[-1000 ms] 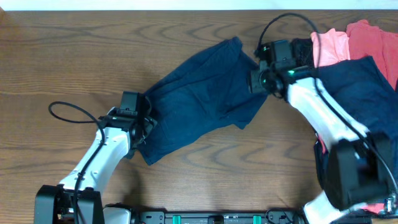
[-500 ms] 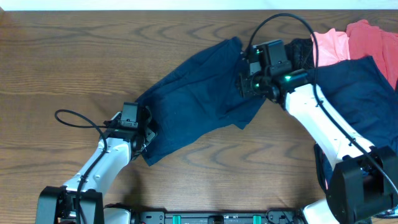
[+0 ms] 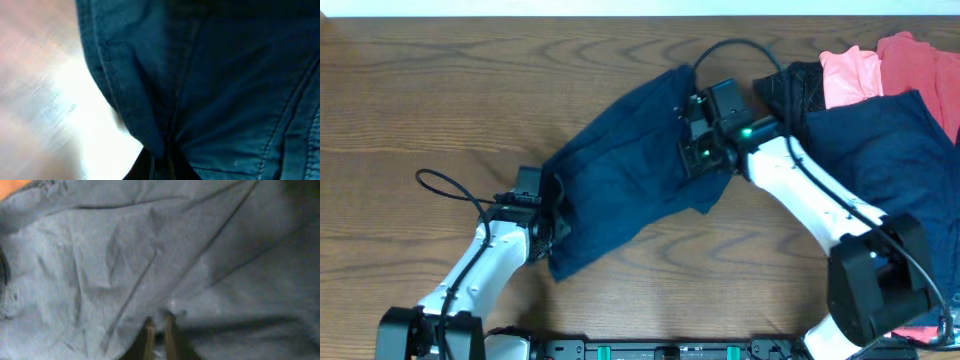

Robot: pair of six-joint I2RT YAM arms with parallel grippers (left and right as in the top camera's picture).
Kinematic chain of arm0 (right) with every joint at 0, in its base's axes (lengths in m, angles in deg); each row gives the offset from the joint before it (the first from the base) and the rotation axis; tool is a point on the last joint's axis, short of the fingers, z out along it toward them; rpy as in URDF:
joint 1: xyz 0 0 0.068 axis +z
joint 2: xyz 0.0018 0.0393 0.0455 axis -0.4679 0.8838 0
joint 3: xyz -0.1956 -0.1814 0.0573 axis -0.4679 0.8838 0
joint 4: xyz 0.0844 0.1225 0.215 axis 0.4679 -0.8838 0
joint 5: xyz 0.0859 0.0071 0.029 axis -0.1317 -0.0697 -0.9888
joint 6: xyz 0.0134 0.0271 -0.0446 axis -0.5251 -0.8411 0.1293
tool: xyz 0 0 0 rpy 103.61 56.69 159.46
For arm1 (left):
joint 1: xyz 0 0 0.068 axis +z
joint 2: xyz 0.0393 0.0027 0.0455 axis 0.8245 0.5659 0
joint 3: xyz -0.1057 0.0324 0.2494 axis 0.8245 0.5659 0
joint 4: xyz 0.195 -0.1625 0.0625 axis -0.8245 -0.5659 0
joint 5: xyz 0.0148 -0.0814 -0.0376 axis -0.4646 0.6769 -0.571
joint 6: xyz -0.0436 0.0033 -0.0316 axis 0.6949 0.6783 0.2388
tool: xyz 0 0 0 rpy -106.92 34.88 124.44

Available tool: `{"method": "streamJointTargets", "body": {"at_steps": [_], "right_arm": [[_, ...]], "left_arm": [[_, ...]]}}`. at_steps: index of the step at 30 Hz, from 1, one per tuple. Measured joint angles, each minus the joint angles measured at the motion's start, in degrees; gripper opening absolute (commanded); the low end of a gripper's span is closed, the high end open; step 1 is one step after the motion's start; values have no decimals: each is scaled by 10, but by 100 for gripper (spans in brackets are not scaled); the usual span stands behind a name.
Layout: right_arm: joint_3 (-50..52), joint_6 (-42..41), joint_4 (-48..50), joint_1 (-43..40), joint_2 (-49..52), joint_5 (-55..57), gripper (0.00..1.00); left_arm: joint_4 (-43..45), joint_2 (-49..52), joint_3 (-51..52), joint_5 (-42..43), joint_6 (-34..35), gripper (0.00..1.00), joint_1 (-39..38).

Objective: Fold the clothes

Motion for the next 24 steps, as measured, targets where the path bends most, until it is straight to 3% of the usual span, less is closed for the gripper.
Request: {"method": "streamJointTargets", "body": {"at_steps": [11, 18, 20, 24], "right_arm": [[0, -1, 29, 119, 117, -103, 1], [-1, -18, 168, 214, 177, -179, 2], [-1, -29, 199, 240, 185, -191, 13], [-7, -39, 207, 270, 188, -195, 24]], "left_arm": [[-248, -92, -173, 2, -79, 6, 0], [-287, -142, -278, 14, -87, 6, 0], [-283, -153, -288, 19, -89, 6, 0], [-285, -157, -289, 21, -92, 6, 0]]}}
